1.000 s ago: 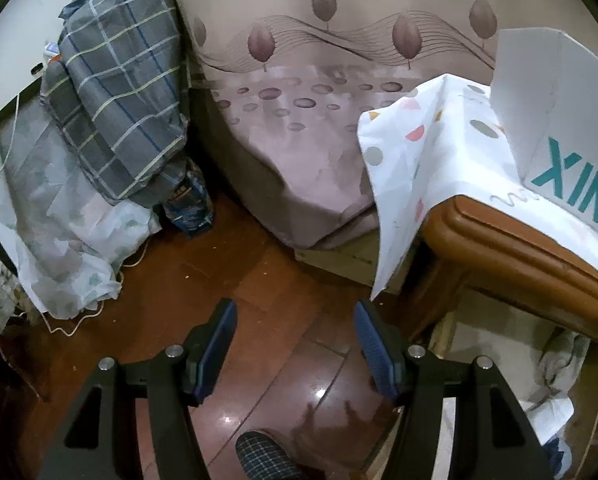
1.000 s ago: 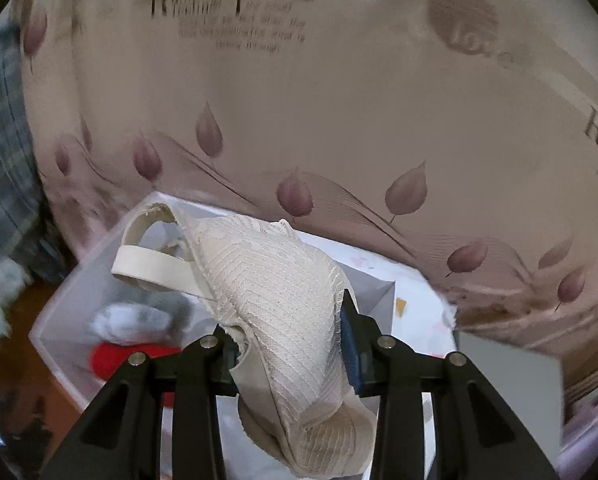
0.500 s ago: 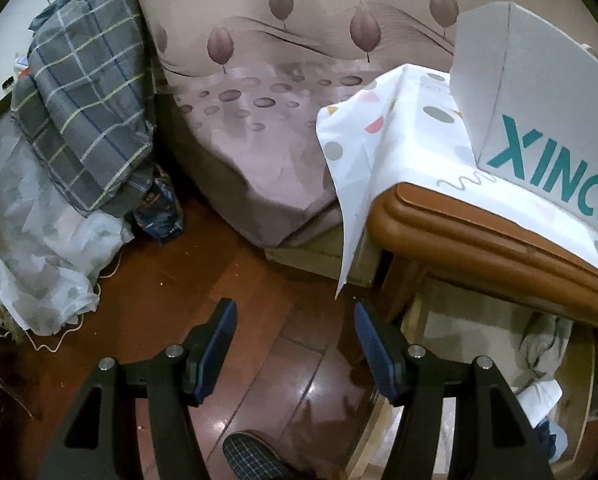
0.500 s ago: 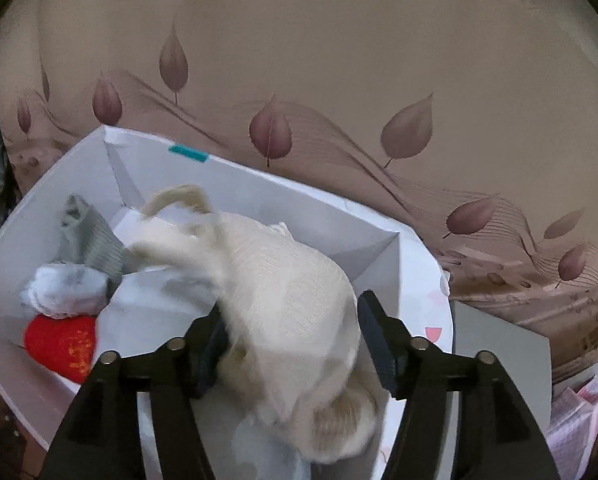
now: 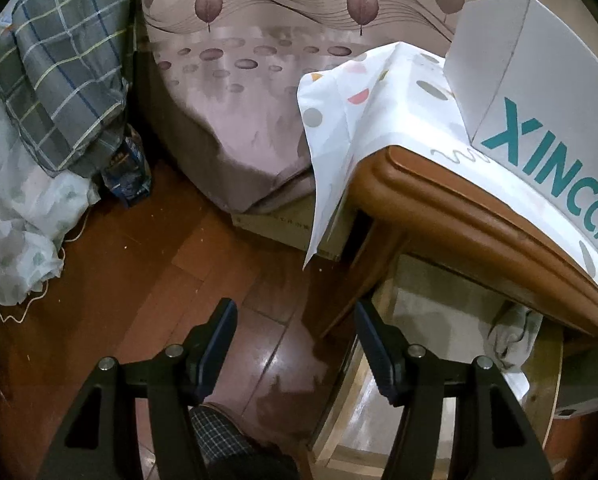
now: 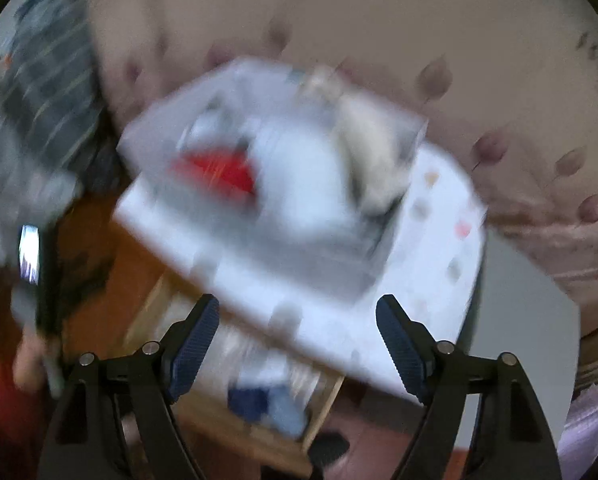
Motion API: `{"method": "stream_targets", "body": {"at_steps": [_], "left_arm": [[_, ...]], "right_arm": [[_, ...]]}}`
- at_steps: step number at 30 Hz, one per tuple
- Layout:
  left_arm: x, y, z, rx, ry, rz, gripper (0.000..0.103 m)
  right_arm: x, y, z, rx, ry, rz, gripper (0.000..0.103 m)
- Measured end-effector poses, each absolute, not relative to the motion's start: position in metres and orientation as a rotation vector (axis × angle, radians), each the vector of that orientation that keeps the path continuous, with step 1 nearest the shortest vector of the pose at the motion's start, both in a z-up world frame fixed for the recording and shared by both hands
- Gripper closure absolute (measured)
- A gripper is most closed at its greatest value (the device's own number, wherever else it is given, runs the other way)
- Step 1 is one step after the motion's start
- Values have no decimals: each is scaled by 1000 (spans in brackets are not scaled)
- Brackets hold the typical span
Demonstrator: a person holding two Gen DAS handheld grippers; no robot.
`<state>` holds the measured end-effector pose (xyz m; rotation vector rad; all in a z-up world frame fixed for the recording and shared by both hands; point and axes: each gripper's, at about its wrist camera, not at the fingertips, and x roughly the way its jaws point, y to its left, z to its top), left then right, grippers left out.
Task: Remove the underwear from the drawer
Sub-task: 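Withdraw the right tool from the box back to the drawer, then grasp the light blue underwear in the drawer with the right tool and lift it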
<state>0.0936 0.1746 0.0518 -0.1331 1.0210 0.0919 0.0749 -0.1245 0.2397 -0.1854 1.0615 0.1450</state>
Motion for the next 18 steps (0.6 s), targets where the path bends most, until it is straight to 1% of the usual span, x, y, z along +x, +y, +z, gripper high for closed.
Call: {"method": "stream_targets", "body": {"at_steps": [4, 10, 12, 14, 18], "left_arm": [[94, 174, 52, -129, 1022, 91, 41], [95, 172, 51, -124, 1027, 82, 41], [96, 172, 50, -131, 1034, 75, 41], [97, 173, 48, -135, 1048, 76, 41], [99, 171, 47, -134, 1053, 76, 41]], "right_arm": [[52, -114, 174, -295, 1228, 233, 26], [53, -119, 71, -336, 1491, 283, 34], [57, -123, 43, -329, 1546, 282, 36], [60, -125, 22, -318, 1586, 287, 44], [62, -127, -13, -318, 1668, 299, 44]]}}
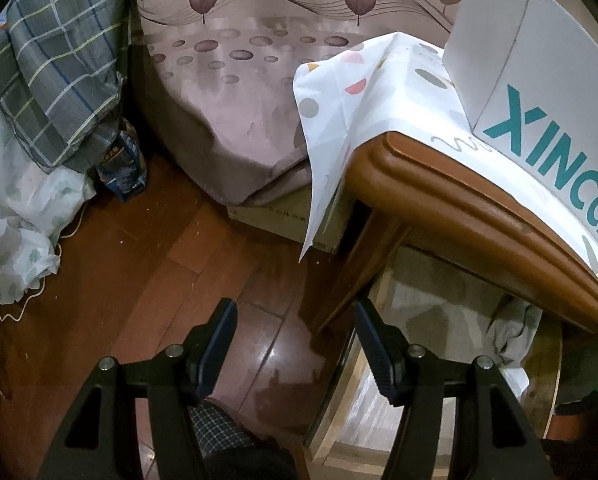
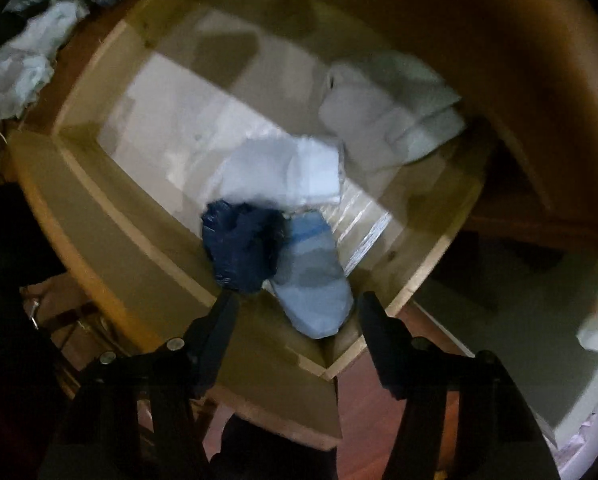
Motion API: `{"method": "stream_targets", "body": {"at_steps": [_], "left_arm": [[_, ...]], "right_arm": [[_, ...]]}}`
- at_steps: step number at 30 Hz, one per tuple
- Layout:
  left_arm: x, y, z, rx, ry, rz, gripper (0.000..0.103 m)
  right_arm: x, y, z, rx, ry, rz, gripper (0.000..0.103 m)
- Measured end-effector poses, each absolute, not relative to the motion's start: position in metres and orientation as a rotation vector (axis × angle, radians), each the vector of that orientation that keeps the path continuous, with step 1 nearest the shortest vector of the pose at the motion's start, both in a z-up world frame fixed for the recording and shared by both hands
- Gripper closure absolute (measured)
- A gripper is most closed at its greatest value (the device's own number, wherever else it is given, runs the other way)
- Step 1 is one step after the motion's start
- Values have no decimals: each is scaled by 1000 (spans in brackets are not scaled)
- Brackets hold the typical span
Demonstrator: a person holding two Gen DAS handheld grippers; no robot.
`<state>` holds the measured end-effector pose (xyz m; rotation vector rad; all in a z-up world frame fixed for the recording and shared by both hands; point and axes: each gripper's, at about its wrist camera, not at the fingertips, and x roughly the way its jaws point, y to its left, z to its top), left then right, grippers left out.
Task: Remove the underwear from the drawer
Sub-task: 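Grasp the light blue underwear in the drawer with the right tool and lift it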
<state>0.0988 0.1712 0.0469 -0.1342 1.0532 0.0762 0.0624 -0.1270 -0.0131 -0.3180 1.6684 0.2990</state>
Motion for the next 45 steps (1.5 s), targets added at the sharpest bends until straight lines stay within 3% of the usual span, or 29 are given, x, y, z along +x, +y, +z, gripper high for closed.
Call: {"method": "stream_targets", "body": {"at_steps": [18, 22, 23, 35, 45], "left_arm": [[100, 151, 44, -55, 1060, 41, 41], [101, 147, 43, -41, 1063, 37, 41], [101, 146, 42, -38, 1064, 37, 41], [103, 144, 39, -36, 1081, 34, 41], [103, 142, 34, -39, 1099, 22, 41]], "right_arm": [[69, -118, -105, -411, 1856, 330, 42], [69, -113, -105, -381, 1836, 325, 40], [69, -111, -105, -377, 1838, 330, 45], [71, -82, -87, -295, 1766, 314, 58], [51, -114, -50, -156, 1671, 213, 59]]}}
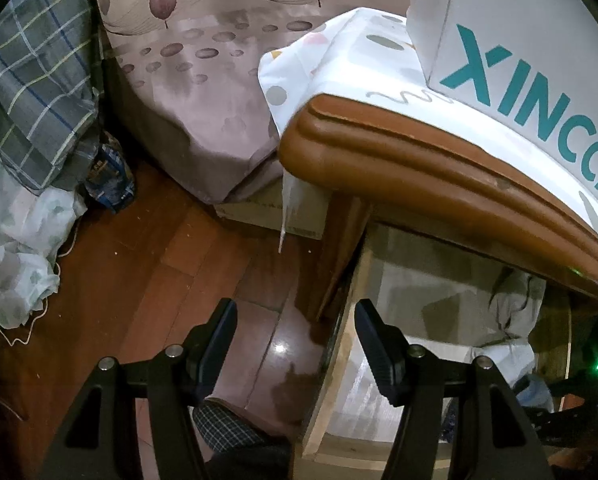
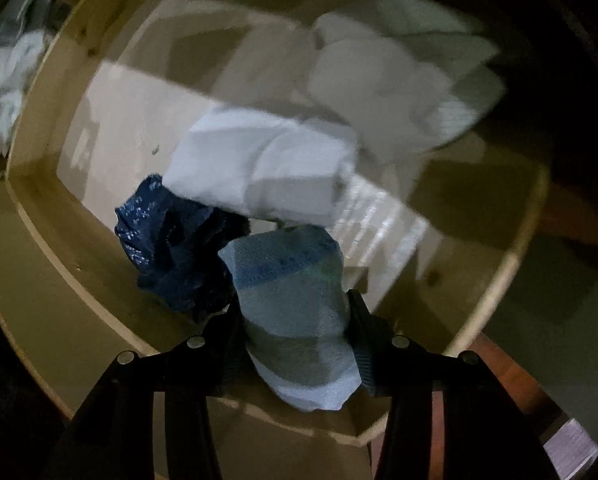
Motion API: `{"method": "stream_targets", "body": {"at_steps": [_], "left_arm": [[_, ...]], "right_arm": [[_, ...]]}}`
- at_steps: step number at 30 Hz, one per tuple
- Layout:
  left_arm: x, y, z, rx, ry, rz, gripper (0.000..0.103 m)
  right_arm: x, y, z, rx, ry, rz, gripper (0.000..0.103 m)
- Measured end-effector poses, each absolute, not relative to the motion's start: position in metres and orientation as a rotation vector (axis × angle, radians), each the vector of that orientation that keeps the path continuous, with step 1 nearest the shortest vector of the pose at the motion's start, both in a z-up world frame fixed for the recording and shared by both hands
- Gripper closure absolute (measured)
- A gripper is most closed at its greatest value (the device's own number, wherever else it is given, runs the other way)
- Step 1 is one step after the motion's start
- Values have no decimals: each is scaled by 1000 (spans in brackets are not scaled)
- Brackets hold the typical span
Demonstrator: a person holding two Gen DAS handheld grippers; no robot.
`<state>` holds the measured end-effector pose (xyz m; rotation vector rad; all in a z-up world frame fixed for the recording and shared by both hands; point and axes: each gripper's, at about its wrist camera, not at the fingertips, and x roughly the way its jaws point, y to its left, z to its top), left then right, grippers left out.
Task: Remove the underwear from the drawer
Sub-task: 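Grasp the light blue underwear in the drawer with the right tool and lift it, then hold the light blue underwear with the right tool while the left tool grasps navy lace underwear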
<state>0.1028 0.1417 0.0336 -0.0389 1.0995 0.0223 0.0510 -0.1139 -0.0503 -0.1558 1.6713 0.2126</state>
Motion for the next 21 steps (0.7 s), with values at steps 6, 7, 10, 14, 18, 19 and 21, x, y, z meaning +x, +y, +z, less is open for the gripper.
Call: {"method": "stream_targets", "body": {"at_steps": [6, 7, 10, 14, 18, 19, 21], "left_arm": [[105, 132, 24, -35, 1138, -4, 41], [105, 130, 22, -44, 1151, -21, 41], [104, 119, 14, -40, 1193, -75, 41], [97, 92, 8, 6, 1228, -203, 41], [83, 62, 3, 108, 1234, -310, 41], [79, 53, 2, 143, 1235, -342, 41], [71, 37, -3, 192, 1251, -404, 41]], "right_arm": [[31, -120, -11, -34, 1521, 147, 59], [27, -122, -5, -19, 1493, 133, 59], [19, -139, 10, 51, 1397, 77, 59], [28, -162, 22, 112, 1280, -1, 59], [3, -171, 36, 118, 1170, -76, 59], [-1, -175, 38, 122, 1146, -96, 59], [5, -176, 36, 123, 1110, -122, 59]]}}
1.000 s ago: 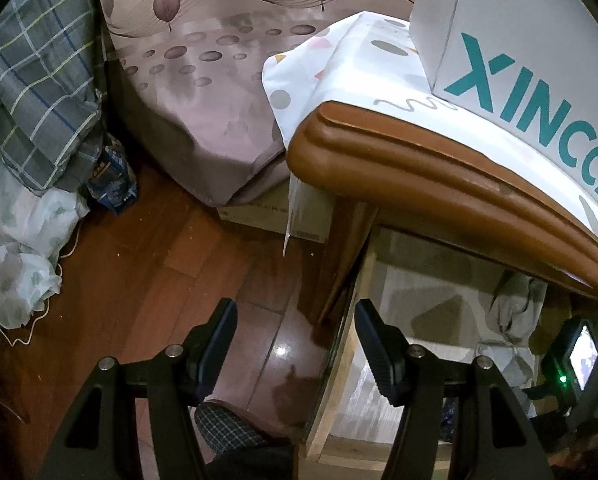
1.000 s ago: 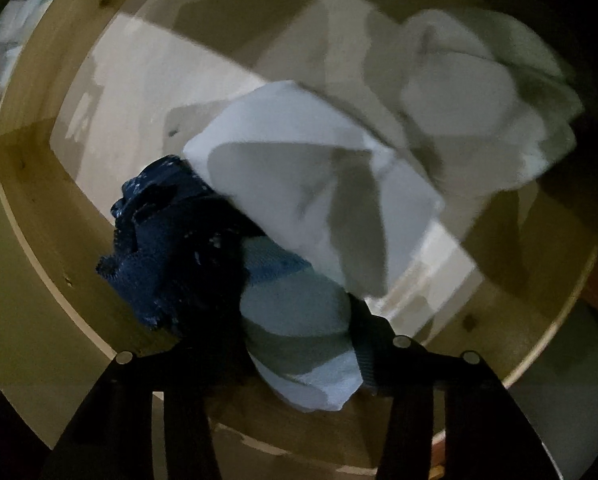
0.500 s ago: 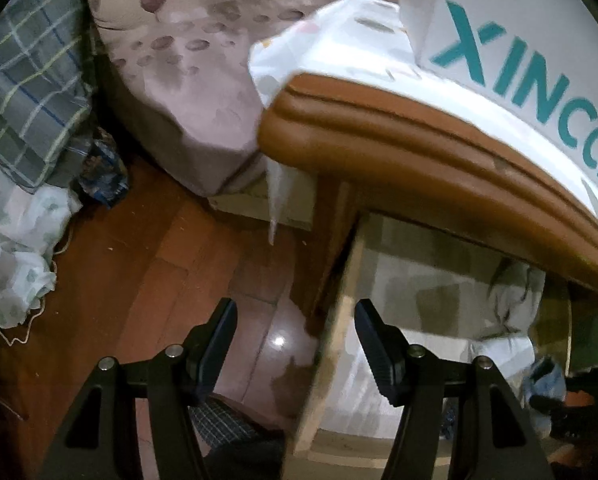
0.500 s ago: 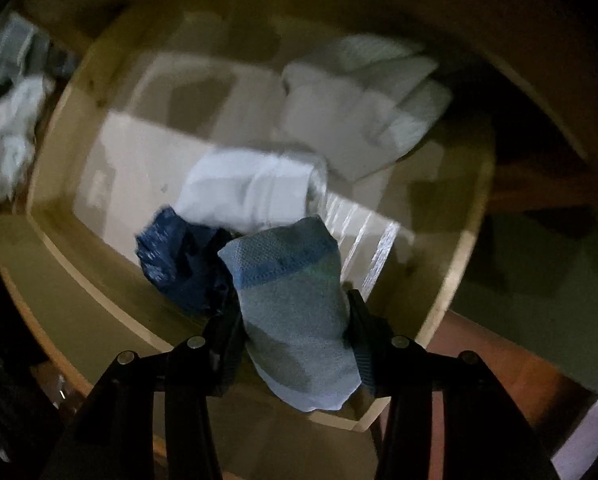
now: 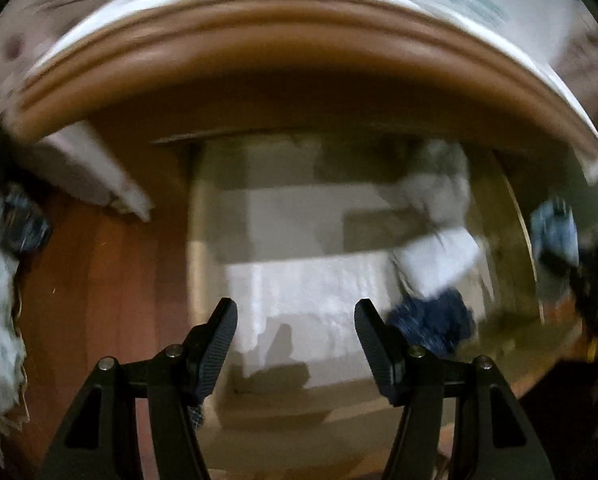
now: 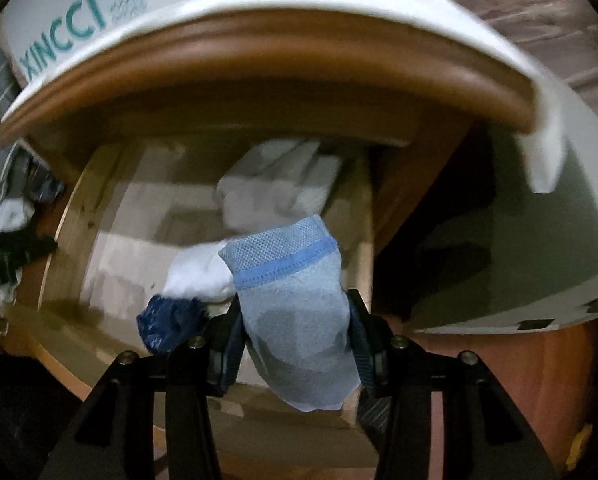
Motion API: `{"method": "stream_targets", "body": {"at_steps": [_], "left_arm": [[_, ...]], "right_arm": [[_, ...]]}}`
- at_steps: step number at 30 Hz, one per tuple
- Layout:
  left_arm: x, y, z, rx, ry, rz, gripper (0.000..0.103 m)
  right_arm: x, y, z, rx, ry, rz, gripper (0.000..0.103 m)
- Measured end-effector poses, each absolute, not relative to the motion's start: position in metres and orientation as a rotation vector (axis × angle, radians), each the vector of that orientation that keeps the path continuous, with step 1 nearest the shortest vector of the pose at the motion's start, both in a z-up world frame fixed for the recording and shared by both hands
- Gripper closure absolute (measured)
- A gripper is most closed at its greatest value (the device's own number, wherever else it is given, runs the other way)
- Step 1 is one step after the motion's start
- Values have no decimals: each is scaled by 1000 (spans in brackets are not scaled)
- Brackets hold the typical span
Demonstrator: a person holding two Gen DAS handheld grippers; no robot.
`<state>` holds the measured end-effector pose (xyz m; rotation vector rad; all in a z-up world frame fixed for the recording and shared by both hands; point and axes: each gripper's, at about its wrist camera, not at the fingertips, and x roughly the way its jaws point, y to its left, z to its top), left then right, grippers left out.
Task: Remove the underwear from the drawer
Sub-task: 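Hold the light blue underwear with the right tool while the left tool grasps navy lace underwear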
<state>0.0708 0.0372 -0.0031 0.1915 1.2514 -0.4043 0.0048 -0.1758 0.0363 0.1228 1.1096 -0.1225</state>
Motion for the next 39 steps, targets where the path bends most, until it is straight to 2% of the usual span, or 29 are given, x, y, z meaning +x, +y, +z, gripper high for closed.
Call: {"method": "stream_targets", "body": {"at_steps": [6, 13, 39], "left_arm": [[60, 12, -14, 228, 1318, -457, 40], [58, -13, -31, 116, 1438, -423, 41], [71, -85, -100, 167, 1786, -196, 40]], "right_arm": [[-2, -193, 44, 154, 1032, -182, 59], [-10, -219, 54, 227, 991, -206, 59], [-10, -235, 45, 293, 990, -175, 59]]}}
